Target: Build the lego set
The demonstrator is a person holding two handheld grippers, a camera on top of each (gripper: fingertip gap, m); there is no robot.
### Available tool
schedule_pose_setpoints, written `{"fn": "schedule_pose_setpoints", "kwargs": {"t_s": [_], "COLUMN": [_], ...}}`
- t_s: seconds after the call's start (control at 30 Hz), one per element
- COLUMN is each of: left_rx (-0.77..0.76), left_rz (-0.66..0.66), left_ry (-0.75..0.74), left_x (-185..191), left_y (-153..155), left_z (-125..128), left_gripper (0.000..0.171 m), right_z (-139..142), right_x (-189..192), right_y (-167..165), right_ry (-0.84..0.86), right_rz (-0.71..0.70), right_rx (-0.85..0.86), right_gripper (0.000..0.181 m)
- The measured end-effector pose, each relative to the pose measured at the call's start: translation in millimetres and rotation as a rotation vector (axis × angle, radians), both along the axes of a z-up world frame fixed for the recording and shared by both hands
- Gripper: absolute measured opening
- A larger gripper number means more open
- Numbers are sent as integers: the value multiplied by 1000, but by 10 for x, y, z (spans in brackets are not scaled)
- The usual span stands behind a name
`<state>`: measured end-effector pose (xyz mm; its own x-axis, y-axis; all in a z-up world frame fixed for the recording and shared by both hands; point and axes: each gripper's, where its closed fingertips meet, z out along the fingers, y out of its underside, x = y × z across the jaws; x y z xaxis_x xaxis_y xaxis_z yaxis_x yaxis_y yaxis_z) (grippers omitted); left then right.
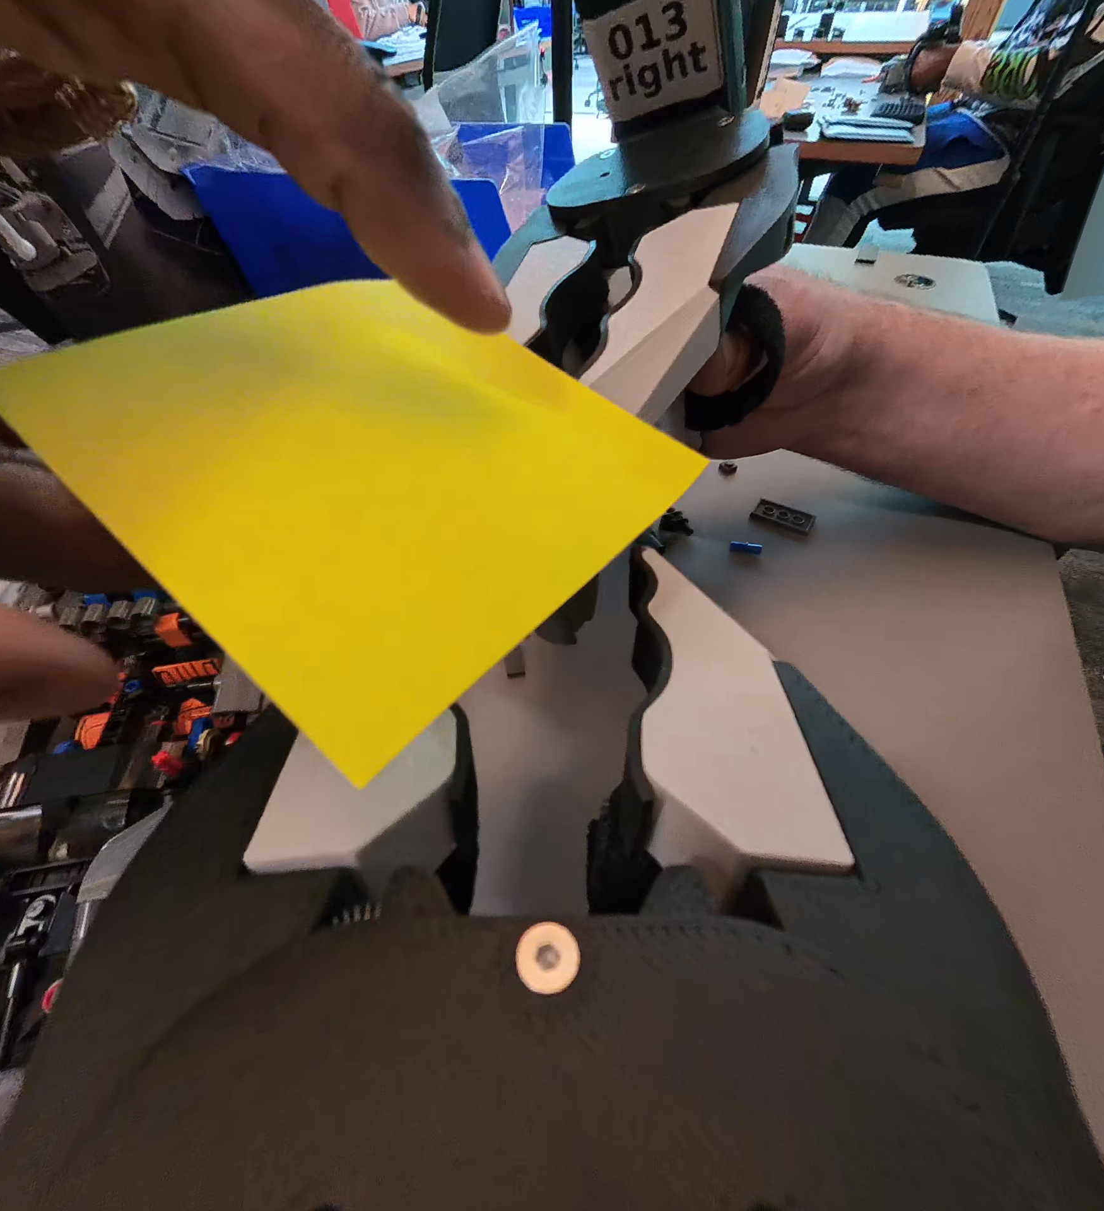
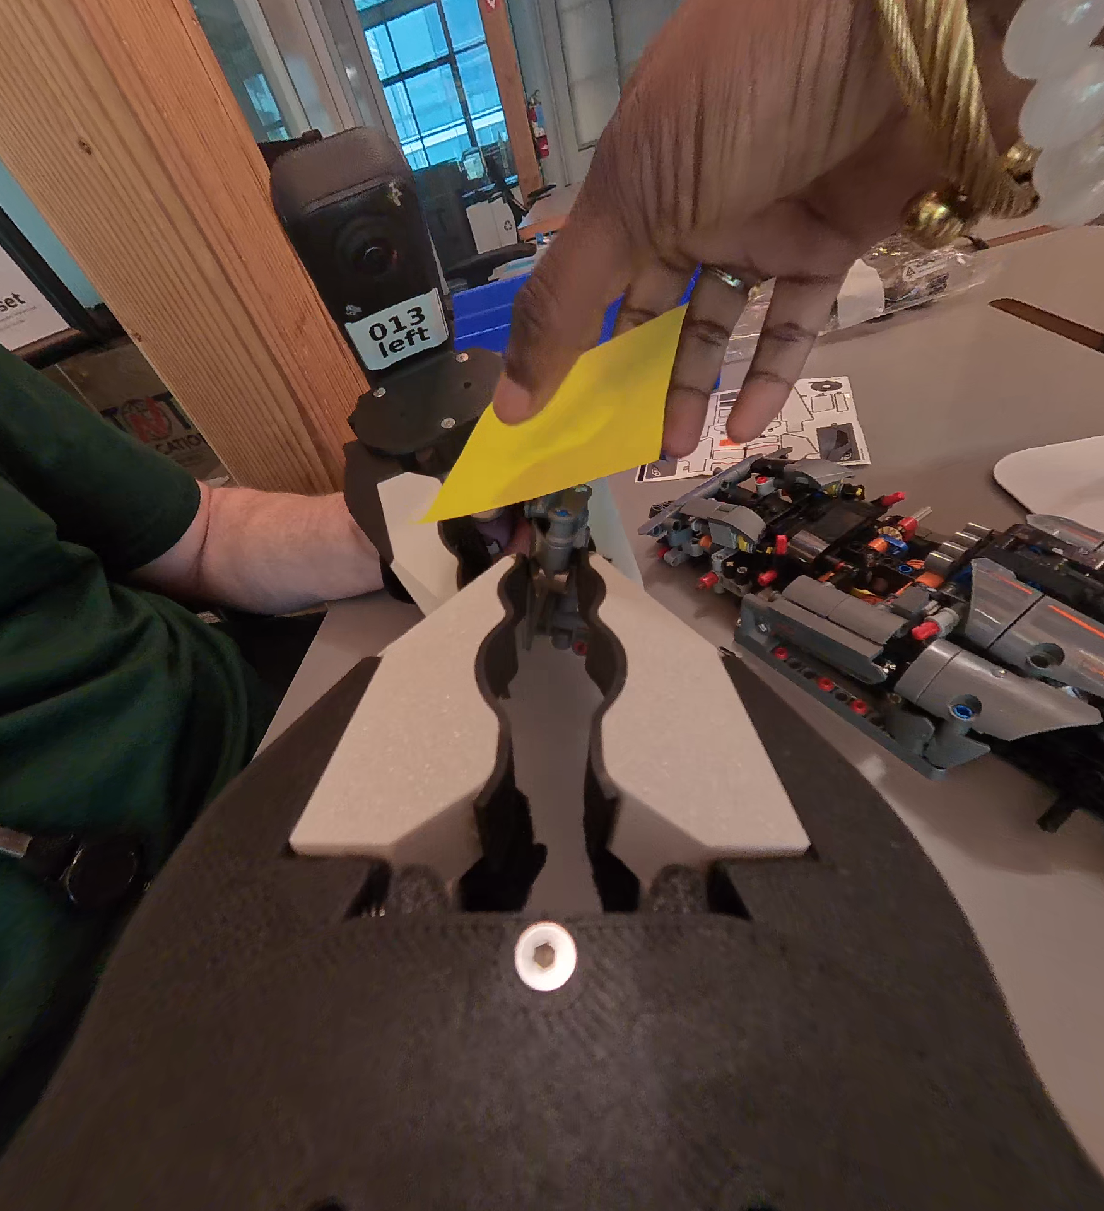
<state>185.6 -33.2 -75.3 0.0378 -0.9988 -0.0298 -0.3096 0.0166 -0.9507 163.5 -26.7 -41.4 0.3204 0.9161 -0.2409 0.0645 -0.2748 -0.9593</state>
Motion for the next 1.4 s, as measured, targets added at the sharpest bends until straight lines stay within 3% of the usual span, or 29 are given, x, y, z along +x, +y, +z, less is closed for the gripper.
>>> {"fn": "schedule_pose_setpoints", "kwargs": {"t_s": [0.03, 0.23, 0.43, 0.6, 0.73, 0.83, 1.0, 1.13, 1.3, 1.4], "left_rx": [-14, -167, -359, -455, -508, -532, -654, -685, -781, -798], "left_rz": [-15, -78, -136, -165, -166, -178, -183, -178, -210, -176], "left_ry": [-7, -110, -240, -325, -373, -408, -409, -397, -377, -355], "left_x": [1, -48, -156, -220, -288, -329, -319, -279, -232, -192], "left_y": [-21, -61, -23, 20, 91, 120, 219, 276, 339, 419], "left_z": [9, 172, 367, 497, 569, 649, 682, 662, 668, 612], "left_gripper": [50, 71, 78, 65, 65, 53, 58, 51, 69, 70], "right_z": [5, 17, 15, -14, -26, -21, -53, -75, -170, -227], "right_x": [3, 35, 62, 57, 48, 38, 6, -15, -54, -60], "right_y": [3, 26, 39, 37, 29, 20, 7, 14, 32, 33], "right_ry": [3, 0, -20, -49, -62, -62, -86, -114, -196, -228], "right_rz": [-2, -20, -36, -38, -34, -30, -24, -34, -53, -50], "right_rx": [1, 10, 31, 47, 56, 63, 78, 103, 140, 134], "right_gripper": [12, 12, 12, 12, 12, 12, 12, 12, 12, 12]}}
